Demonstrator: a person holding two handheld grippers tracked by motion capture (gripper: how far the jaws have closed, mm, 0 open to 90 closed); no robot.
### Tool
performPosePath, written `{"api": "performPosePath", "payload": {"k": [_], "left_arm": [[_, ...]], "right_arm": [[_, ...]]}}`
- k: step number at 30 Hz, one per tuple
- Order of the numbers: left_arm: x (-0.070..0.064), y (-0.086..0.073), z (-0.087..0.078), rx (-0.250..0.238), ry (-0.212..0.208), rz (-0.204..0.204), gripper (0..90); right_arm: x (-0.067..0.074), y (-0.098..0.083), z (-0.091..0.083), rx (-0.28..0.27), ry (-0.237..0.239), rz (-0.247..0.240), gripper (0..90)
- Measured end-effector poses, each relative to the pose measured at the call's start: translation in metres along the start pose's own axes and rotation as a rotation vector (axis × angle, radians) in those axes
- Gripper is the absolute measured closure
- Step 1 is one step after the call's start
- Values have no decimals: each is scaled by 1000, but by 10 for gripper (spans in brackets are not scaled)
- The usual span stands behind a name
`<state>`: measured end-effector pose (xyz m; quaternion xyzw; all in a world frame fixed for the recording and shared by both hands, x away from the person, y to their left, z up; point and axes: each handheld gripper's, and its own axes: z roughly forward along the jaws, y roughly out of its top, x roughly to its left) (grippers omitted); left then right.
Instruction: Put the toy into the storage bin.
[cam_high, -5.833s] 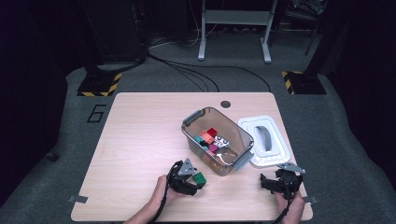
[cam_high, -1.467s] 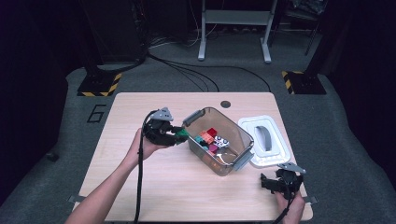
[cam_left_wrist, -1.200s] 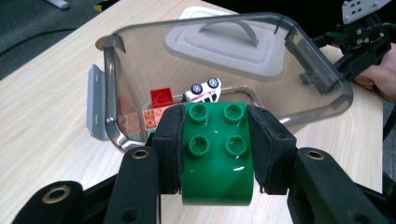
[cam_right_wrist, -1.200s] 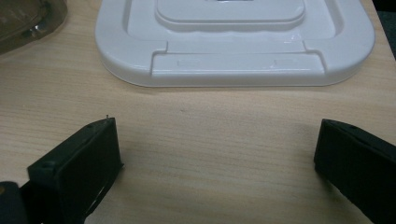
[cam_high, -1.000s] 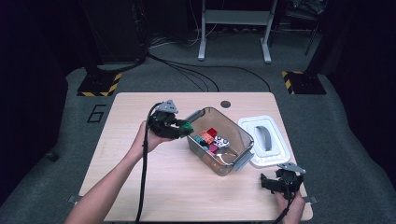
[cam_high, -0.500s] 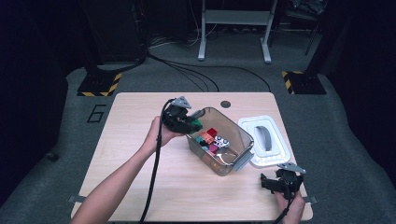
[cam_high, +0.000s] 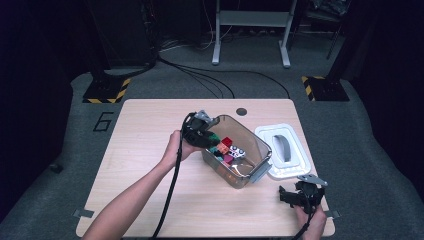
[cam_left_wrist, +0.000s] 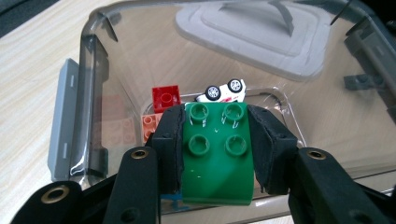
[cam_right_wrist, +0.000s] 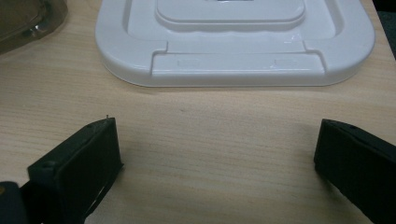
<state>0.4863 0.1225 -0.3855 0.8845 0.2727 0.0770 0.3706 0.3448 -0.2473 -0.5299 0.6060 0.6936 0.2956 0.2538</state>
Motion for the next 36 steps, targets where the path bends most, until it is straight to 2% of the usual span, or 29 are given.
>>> {"api": "performPosePath", "payload": {"k": [6, 8, 12, 17, 24, 28, 36], "left_arm": [[0, -1, 2, 13, -10, -1, 563], [0, -3, 2, 21, -9, -8, 503], [1, -6, -2, 5, -5, -26, 406], [-4, -12, -17, -21, 16, -5, 296], [-9, -31, -37, -55, 43, 2, 175], [-10, -45, -47, -69, 62, 2, 157], [-5, -76, -58, -84, 86, -33, 153]], "right_arm": [[0, 0, 0, -1, -1, 3, 0], [0, 0, 0, -1, -1, 2, 0], [0, 0, 0, 0, 0, 0, 0], [0, 0, 0, 1, 0, 0, 0], [0, 0, 0, 4, 0, -2, 0], [0, 1, 0, 4, -1, 1, 0], [0, 1, 0, 4, -1, 2, 0]]}}
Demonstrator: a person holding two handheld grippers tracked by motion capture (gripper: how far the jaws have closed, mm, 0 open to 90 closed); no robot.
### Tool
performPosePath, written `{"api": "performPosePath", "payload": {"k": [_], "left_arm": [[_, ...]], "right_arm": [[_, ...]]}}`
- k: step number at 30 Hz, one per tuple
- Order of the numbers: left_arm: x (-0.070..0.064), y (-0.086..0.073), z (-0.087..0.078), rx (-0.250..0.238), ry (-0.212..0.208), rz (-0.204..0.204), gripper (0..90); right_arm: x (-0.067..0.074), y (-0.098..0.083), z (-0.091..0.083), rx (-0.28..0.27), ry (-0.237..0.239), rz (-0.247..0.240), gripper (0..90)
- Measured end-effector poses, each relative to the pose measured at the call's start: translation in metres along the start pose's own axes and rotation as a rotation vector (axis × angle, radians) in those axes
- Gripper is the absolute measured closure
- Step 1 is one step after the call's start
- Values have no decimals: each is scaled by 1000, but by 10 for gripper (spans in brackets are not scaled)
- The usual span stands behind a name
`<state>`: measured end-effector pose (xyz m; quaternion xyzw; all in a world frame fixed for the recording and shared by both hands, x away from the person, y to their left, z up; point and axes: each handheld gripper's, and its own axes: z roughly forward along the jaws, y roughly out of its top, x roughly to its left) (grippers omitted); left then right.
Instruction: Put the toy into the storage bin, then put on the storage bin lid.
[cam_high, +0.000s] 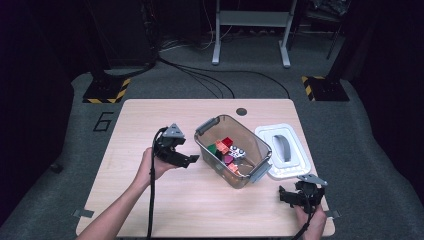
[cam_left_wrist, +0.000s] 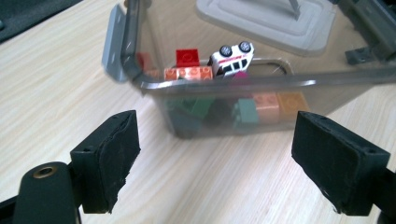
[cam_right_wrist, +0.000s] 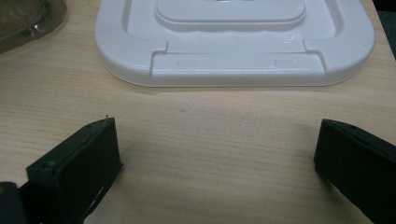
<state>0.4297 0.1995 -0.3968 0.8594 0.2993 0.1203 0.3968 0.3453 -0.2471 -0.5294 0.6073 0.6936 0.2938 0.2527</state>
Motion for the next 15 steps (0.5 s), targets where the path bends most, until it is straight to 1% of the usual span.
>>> {"api": "performPosePath", "payload": {"k": [5, 6, 7, 10, 12, 13, 15], "left_arm": [[6, -18, -4, 2, 9, -28, 150], [7, -21, -5, 6, 16, -29, 148], [7, -25, -6, -2, 17, -42, 148], [9, -39, -10, -5, 39, -55, 144], [12, -48, -12, 5, 50, -58, 137], [14, -53, -13, 10, 63, -61, 128], [16, -63, -14, 12, 68, -83, 120]], "right_arm": [[0, 0, 0, 0, 0, 1, 0], [0, 0, 0, 0, 0, 1, 0], [0, 0, 0, 0, -1, 1, 0], [0, 0, 0, -2, -4, 4, 0], [1, 0, 0, -5, -6, 7, 0], [1, 0, 0, -4, -7, 7, 0], [1, 0, 0, -2, -8, 8, 0]]}}
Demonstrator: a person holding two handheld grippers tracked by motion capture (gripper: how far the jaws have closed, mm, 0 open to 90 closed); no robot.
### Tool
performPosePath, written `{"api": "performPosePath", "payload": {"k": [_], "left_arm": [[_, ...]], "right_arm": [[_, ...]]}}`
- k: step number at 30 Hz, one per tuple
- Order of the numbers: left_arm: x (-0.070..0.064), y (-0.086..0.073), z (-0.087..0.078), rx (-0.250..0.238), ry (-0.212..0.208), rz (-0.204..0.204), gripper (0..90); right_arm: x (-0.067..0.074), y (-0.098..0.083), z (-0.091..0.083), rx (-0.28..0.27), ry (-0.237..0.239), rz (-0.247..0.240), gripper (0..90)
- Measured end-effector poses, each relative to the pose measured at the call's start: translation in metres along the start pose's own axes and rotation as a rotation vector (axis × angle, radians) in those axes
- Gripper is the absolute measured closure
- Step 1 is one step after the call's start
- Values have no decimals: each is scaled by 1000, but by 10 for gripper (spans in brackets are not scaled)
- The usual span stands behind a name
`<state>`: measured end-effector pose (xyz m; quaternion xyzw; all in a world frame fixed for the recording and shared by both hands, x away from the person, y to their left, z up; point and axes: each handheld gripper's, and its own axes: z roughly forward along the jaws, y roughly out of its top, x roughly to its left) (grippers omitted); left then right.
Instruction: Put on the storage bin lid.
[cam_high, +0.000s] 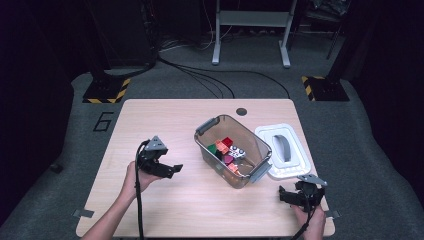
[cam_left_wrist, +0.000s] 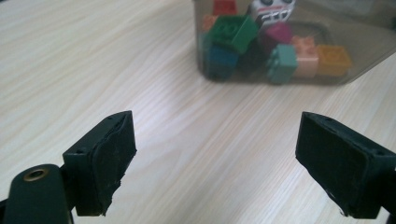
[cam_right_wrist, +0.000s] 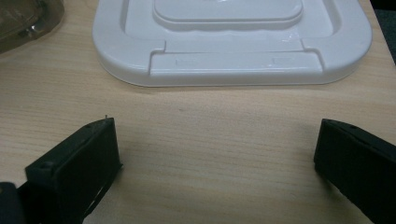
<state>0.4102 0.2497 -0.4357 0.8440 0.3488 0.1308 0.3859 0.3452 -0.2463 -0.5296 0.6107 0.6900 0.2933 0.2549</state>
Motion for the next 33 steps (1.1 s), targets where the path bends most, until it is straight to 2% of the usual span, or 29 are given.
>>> {"api": "performPosePath", "payload": {"k": [1, 3, 5, 8, 11, 16, 17, 18, 19, 21, 22, 25, 26, 29, 31, 32, 33], "left_arm": [[0, 0, 0, 0, 0, 0, 114], [6, -15, 1, 15, 38, 3, 104], [10, -26, 2, 25, 51, -14, 92], [16, -41, 5, 18, 49, -74, 71], [21, -53, 9, 31, 88, -95, 34], [31, -70, 16, 57, 120, -128, 0], [32, -72, 16, 52, 127, -128, 0], [32, -75, 17, 44, 136, -144, 0], [34, -78, 17, 48, 151, -138, 0], [36, -82, 19, 47, 145, -159, 0], [37, -84, 19, 58, 149, -149, 0], [38, -89, 21, 35, 147, -159, 0], [39, -90, 21, 41, 136, -149, 0], [38, -95, 25, 42, 133, -153, 0], [37, -98, 26, 38, 140, -135, 0], [36, -99, 28, 21, 153, -123, 0], [36, -100, 27, 29, 153, -112, 0]], "right_arm": [[0, 0, 0, 2, 0, -1, 0], [-1, 1, 0, 10, 3, -7, 0], [-1, 1, 0, 12, 6, -7, 0], [-2, 4, 0, 24, 16, -17, 0], [-1, 8, 1, 21, 37, -33, 0], [-3, 23, 1, 5, 70, -43, 0], [-3, 27, 1, 5, 76, -40, 0], [-4, 32, 2, 4, 80, -44, 0], [-4, 36, 3, 5, 84, -48, 0], [-5, 44, 6, 10, 85, -54, 0], [-5, 48, 8, 13, 87, -50, 0], [-7, 60, 14, 24, 90, -52, 0], [-8, 63, 17, 29, 95, -52, 0], [-11, 73, 25, 44, 103, -55, 0], [-12, 79, 30, 49, 107, -49, 0], [-12, 82, 32, 58, 106, -49, 0], [-12, 85, 35, 65, 114, -45, 0]]}}
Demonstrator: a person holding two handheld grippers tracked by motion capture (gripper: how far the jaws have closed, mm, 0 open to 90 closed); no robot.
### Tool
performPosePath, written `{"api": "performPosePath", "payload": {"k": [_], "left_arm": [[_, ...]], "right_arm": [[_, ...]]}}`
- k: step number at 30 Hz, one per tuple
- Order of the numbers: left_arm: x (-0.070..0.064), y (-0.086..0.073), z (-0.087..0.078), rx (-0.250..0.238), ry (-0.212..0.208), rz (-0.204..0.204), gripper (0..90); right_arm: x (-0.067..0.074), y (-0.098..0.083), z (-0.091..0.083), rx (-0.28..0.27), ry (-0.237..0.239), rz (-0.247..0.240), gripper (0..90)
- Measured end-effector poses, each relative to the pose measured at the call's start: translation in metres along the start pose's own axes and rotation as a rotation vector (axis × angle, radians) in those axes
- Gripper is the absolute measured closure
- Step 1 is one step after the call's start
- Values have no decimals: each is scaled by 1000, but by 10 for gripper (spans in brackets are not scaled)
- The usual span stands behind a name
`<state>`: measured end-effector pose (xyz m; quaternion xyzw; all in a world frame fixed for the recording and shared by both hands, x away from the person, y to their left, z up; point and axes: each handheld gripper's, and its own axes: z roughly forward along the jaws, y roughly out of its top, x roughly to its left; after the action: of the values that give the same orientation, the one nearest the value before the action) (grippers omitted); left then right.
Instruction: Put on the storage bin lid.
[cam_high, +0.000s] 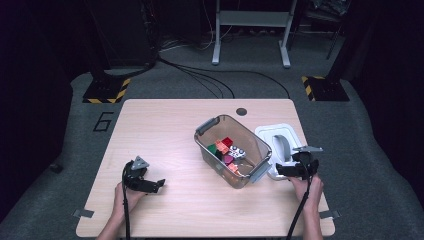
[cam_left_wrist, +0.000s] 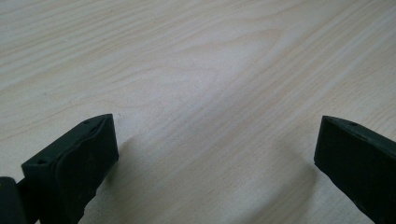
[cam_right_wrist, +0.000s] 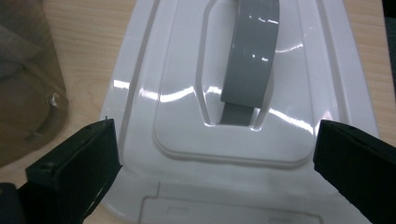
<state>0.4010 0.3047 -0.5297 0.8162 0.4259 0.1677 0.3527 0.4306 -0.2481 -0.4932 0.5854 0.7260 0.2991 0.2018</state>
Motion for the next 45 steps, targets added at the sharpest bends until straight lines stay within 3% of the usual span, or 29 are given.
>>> {"api": "performPosePath", "payload": {"k": [2, 11, 14, 16, 22, 31, 45], "left_arm": [[-1, 0, 0, 16, 17, 36, 0], [-2, 1, 1, 15, 16, 35, 0], [-2, 1, 1, 16, 16, 36, 0], [-2, 1, 1, 15, 15, 33, 0], [-3, 1, 1, 10, 17, 33, 0], [-2, 1, 1, 12, 17, 35, 0], [-2, 1, 1, 14, 15, 35, 1]], "right_arm": [[-1, 6, 6, 5, -4, -1, 8], [-7, 28, 26, 3, -7, 13, 297], [-6, 32, 30, -8, -36, -16, 370], [-8, 35, 33, 5, -21, -12, 428], [-11, 40, 37, 11, -48, 3, 622], [-18, 42, 34, -2, -32, 20, 668], [-19, 56, 8, -45, -48, 1, 670]]}}
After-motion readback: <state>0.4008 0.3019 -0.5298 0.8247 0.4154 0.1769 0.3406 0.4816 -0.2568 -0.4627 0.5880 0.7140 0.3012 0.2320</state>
